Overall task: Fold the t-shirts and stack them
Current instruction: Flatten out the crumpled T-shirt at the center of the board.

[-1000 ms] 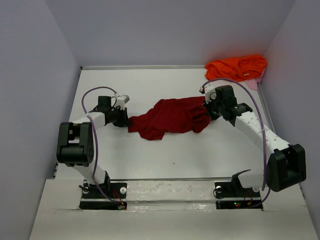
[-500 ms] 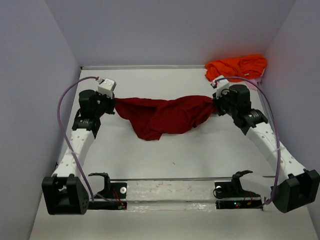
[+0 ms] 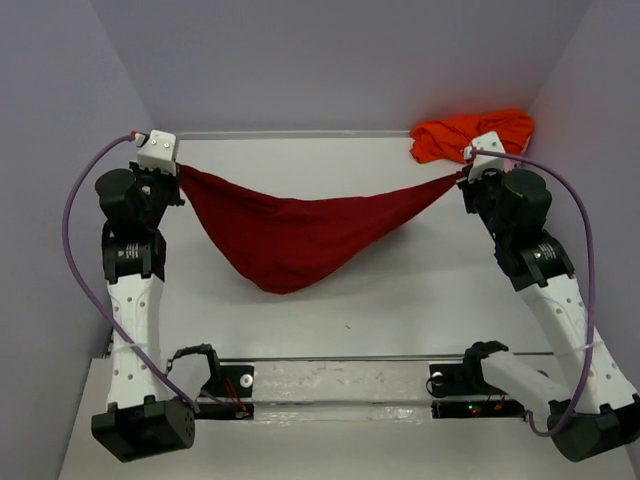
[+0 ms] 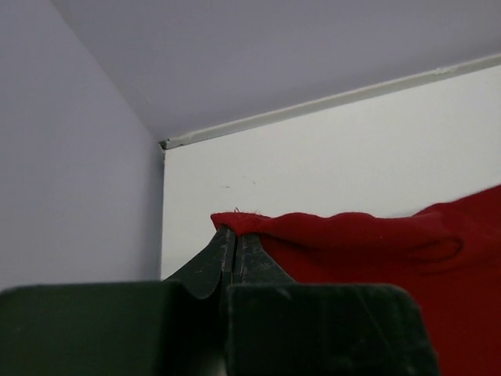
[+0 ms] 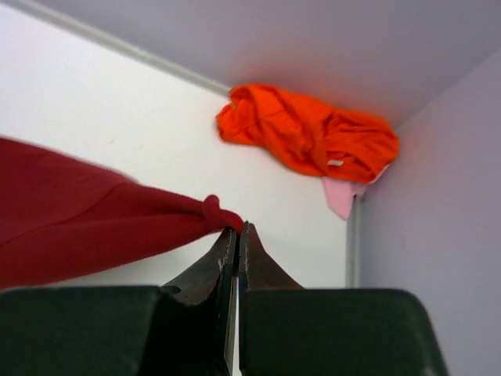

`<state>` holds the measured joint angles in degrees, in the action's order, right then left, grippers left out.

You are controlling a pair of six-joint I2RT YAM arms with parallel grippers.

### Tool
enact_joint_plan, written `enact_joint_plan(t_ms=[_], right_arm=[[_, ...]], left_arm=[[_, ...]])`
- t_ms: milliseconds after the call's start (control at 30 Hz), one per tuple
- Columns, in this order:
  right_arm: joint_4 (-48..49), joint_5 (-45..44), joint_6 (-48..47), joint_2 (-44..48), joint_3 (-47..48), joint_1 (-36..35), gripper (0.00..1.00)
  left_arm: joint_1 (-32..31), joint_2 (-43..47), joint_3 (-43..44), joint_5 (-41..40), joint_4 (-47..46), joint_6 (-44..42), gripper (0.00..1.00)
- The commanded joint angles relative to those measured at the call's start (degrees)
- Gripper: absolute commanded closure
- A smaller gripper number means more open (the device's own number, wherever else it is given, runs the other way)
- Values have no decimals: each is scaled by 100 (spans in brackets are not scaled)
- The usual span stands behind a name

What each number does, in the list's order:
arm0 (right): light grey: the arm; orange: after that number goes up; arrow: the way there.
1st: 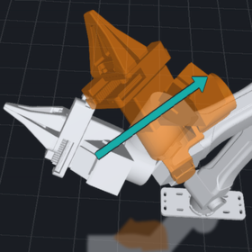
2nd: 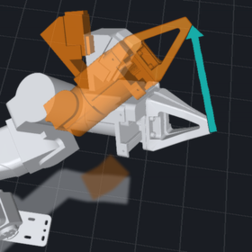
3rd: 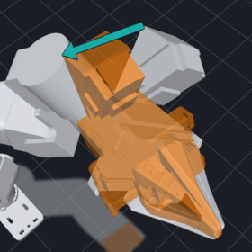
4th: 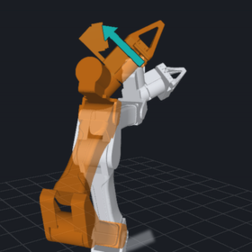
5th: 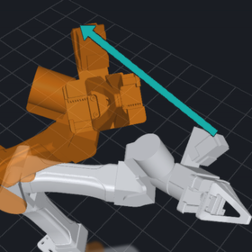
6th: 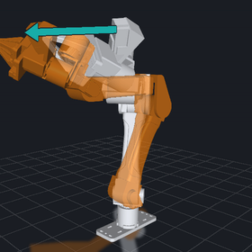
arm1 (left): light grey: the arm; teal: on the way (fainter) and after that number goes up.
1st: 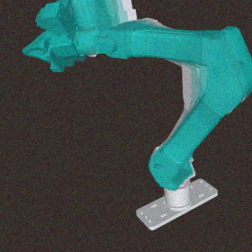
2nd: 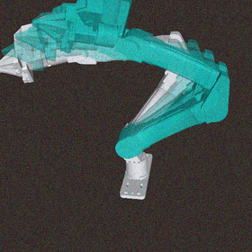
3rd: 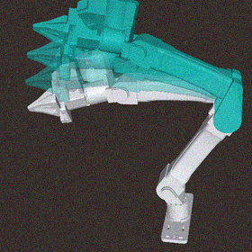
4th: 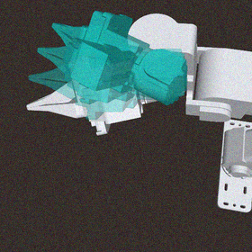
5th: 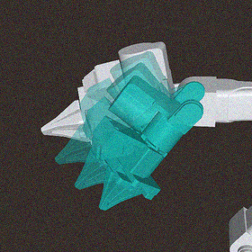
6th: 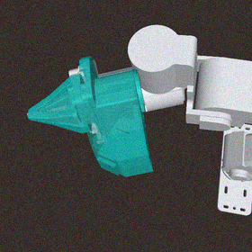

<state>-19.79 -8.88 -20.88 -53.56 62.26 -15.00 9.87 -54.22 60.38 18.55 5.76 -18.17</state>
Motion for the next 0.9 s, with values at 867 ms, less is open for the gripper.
enact_joint_plan(t_ms=[867], right_arm=[[625,-342,181,-672,59,147,100]], left_arm=[[736,-1829,265,397,-979,1397,100]])
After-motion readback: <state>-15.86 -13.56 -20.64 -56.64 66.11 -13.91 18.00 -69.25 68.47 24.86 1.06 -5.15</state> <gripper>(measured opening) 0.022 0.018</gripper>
